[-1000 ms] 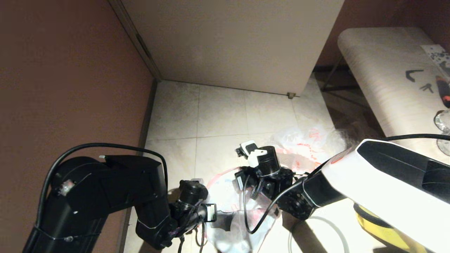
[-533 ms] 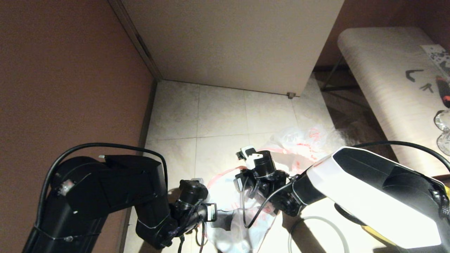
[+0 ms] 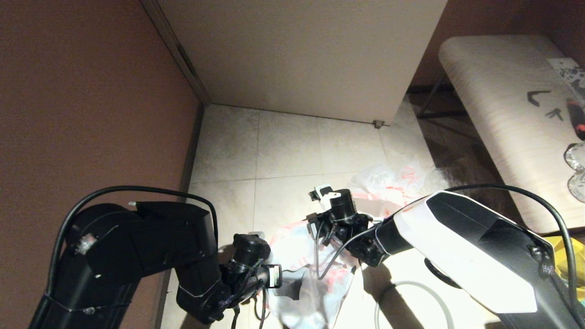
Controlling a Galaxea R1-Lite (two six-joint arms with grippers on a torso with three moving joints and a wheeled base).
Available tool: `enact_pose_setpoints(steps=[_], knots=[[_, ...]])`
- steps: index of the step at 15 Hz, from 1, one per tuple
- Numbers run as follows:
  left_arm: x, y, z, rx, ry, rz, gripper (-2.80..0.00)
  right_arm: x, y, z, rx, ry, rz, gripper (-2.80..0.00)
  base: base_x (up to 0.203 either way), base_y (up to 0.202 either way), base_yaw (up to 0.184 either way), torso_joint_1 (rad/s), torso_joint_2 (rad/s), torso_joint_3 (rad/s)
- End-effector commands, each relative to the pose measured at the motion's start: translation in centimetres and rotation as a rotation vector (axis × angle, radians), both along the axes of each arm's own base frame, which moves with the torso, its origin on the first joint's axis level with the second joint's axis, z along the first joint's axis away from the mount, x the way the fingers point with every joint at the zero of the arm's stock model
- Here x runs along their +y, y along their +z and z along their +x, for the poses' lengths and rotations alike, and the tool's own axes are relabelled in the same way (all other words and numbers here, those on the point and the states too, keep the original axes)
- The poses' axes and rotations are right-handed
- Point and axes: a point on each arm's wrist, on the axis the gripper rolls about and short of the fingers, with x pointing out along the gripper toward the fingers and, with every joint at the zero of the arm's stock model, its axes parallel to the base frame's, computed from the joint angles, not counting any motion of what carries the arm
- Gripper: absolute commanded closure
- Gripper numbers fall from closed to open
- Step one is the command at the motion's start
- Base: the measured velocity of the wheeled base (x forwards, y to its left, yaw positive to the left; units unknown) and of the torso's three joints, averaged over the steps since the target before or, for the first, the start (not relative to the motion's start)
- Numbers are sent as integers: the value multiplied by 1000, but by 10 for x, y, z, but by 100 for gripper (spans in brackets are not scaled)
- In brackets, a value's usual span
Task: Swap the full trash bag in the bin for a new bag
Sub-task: Put the new garbage bag on the trash can
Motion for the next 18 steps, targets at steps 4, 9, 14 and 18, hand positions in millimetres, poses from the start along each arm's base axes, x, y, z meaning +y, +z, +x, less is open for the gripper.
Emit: enact_pose_setpoints(steps=[4, 9, 14, 18], knots=[[0, 0, 1, -5, 3, -2, 0, -4, -23, 8, 36, -16, -28, 0, 0, 0, 0, 0, 0, 0], [1, 0, -2, 1, 0, 1, 0, 1, 52, -15, -10, 45, 135, 0, 0, 0, 0, 0, 0, 0], [1, -1, -2, -31, -6, -9, 0, 13, 39, -28, 87, 163, 142, 0, 0, 0, 0, 0, 0, 0], [0, -2, -2, -33, -6, -10, 0, 13, 46, -43, 95, 183, 119, 0, 0, 0, 0, 0, 0, 0]])
